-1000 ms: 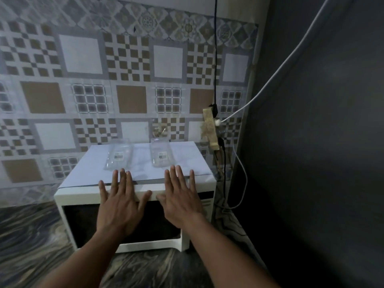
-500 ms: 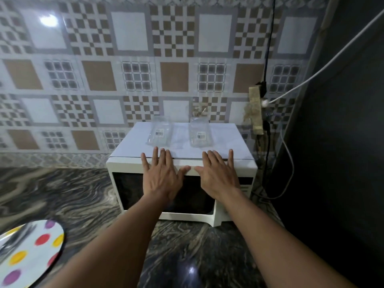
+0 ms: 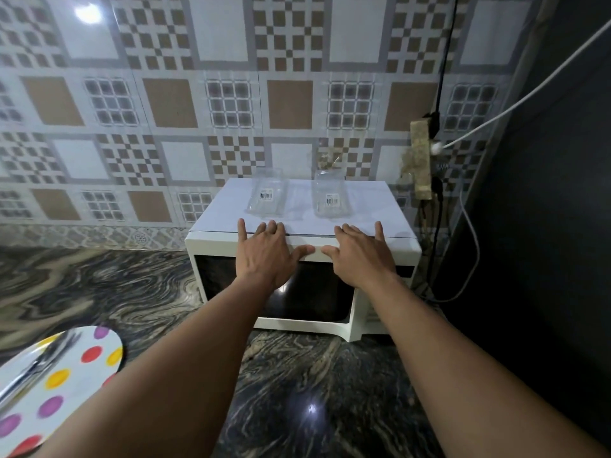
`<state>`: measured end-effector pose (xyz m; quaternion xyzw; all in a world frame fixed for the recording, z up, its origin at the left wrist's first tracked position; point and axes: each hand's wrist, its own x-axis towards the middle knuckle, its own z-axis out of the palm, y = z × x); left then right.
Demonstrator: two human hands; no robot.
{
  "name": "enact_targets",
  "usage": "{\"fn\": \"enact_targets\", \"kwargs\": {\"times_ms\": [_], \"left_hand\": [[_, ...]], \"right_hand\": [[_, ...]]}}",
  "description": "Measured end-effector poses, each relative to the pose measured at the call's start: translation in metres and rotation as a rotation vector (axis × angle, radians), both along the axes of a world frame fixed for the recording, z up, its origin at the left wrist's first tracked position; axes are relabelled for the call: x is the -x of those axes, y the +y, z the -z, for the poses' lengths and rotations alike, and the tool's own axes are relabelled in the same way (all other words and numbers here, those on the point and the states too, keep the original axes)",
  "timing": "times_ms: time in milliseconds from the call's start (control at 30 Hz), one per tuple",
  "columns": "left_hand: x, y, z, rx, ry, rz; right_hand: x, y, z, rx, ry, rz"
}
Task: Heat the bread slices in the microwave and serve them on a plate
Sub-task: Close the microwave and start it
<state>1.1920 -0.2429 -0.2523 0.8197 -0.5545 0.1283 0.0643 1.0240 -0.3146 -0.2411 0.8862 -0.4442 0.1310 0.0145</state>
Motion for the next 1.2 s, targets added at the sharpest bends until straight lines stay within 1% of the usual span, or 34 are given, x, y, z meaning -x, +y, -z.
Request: {"fn": "enact_targets", "kwargs": {"times_ms": [167, 367, 567, 700, 833, 1000, 1067, 1133, 1200], "left_hand": [[-0.004, -0.002, -0.004, 0.002, -0.002, 0.012], [-0.003, -0.002, -0.004, 0.022, 0.022, 0.006], [0.003, 0.001, 0.005, 0.052, 0.028, 0.021], [0.01, 0.004, 0.023, 0.051, 0.042, 0.035], [0.022, 0.011, 0.041, 0.118, 0.046, 0.051], [0.053, 0.023, 0.073, 0.232, 0.131, 0.086], [0.069, 0.029, 0.094, 0.241, 0.161, 0.098], [0.085, 0.037, 0.12, 0.216, 0.218, 0.101], [0.097, 0.044, 0.147, 0.154, 0.282, 0.095]], "right_hand": [[-0.001, -0.001, -0.008, -0.036, 0.034, 0.04], [-0.004, -0.005, -0.01, -0.023, 0.066, 0.073], [-0.005, 0.007, 0.012, -0.006, 0.044, 0.079], [0.004, 0.021, 0.026, 0.059, 0.041, 0.087], [0.025, 0.024, 0.039, 0.055, 0.017, 0.078], [0.053, 0.037, 0.054, 0.038, -0.115, 0.064], [0.064, 0.042, 0.062, 0.037, -0.173, 0.058], [0.075, 0.044, 0.075, 0.02, -0.288, 0.098], [0.086, 0.043, 0.09, -0.021, -0.462, 0.192]]}}
